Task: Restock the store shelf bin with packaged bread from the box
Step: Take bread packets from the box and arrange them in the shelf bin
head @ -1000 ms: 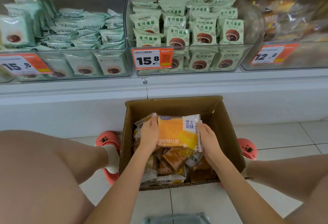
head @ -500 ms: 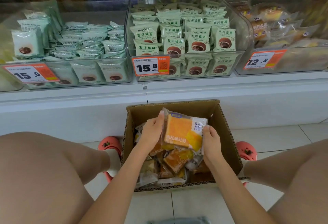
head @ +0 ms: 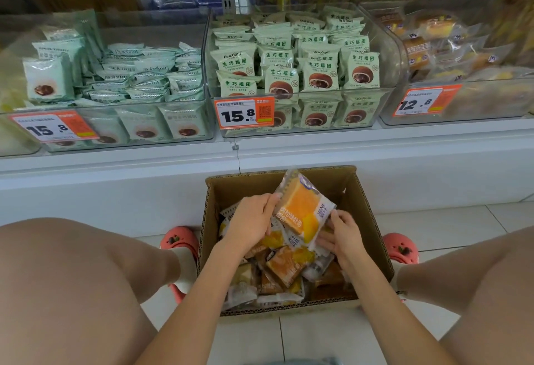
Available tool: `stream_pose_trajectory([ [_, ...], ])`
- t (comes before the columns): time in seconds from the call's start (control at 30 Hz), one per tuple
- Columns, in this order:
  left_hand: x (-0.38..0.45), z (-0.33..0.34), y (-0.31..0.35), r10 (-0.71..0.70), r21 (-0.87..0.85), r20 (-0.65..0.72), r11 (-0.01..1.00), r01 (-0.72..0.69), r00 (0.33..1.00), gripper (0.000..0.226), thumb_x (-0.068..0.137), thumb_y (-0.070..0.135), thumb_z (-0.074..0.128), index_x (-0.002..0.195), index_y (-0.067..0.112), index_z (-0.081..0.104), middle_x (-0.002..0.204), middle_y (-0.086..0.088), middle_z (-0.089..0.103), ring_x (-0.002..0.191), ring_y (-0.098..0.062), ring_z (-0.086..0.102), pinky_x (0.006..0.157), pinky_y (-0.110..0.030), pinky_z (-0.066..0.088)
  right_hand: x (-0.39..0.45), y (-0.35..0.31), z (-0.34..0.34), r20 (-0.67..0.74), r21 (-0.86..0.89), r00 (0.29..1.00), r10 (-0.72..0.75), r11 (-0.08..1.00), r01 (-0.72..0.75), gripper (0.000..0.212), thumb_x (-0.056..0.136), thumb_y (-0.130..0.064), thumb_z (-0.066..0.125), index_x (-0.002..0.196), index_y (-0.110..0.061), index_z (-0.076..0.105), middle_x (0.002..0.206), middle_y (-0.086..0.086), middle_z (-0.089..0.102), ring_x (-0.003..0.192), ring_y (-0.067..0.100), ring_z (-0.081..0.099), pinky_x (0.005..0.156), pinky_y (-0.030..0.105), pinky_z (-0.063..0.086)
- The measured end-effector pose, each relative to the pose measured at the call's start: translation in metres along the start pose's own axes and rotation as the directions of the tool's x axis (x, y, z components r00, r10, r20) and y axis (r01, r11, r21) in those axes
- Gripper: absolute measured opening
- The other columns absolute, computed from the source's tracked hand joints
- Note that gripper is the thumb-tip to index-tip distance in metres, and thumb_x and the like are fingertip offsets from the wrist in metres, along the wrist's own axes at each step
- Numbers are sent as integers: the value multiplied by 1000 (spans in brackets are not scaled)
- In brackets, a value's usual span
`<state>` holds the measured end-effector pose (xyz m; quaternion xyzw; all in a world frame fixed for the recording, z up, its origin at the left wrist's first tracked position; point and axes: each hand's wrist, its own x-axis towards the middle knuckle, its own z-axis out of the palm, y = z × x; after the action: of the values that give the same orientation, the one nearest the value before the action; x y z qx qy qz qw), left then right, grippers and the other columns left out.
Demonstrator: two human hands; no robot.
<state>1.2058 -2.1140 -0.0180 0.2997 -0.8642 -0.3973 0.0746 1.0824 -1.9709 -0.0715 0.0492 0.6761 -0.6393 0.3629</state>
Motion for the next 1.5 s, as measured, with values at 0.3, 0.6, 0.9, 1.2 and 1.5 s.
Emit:
stream_pose_trajectory([
  [0.3, -1, -36, 35, 271, 297, -56, 923, -243, 961, 34, 99, 37, 35, 109, 18, 62, 62, 0, 62, 53, -17, 61, 65, -34, 55, -3, -91, -2, 537, -512, 775, -332, 602, 613, 63, 75, -31, 77, 128, -32, 43, 123, -26, 49, 123, 0, 42, 106, 27, 32],
  [0.6, -3, -88, 72, 351, 125, -312, 936, -328, 883, 47, 96, 45, 25, 92, 16, 62, 55, -3, 61, 38, -9, 56, 46, -25, 46, -41, -170, 11, 628, -385, 664, -406, 580, 718, 21, 77, -21, 76, 97, -25, 68, 85, -1, 71, 83, 16, 67, 84, 38, 52],
  [0.9, 40, -187, 165, 560, 473, -625, 826, -308, 543, 65, 94, 53, 8, 116, 15, 56, 76, -4, 66, 63, -26, 61, 49, -31, 40, -99, -329, 5, 444, -267, 440, -780, 354, 897, 17, 75, -27, 77, 87, -21, 66, 93, 29, 64, 82, 29, 62, 85, 37, 46],
  [1.2, 144, -250, 243, 771, 791, -497, 591, -157, 397, 54, 98, 41, 29, 134, 6, 49, 138, -10, 52, 131, -26, 44, 109, -43, 18, -115, -512, 32, 306, -357, 83, -948, -34, 933, 38, 73, -27, 79, 99, -3, 64, 83, 12, 57, 73, 14, 50, 72, 30, 41],
  [1.5, 186, -245, 232, 850, 865, -490, 502, -14, 191, 53, 100, 37, 26, 121, 4, 62, 118, -12, 66, 116, -29, 58, 100, -40, 36, -54, -553, 66, 641, -759, 518, -567, -368, 537, 46, 76, -29, 77, 115, -9, 62, 114, 6, 58, 102, 21, 53, 82, 27, 39],
])
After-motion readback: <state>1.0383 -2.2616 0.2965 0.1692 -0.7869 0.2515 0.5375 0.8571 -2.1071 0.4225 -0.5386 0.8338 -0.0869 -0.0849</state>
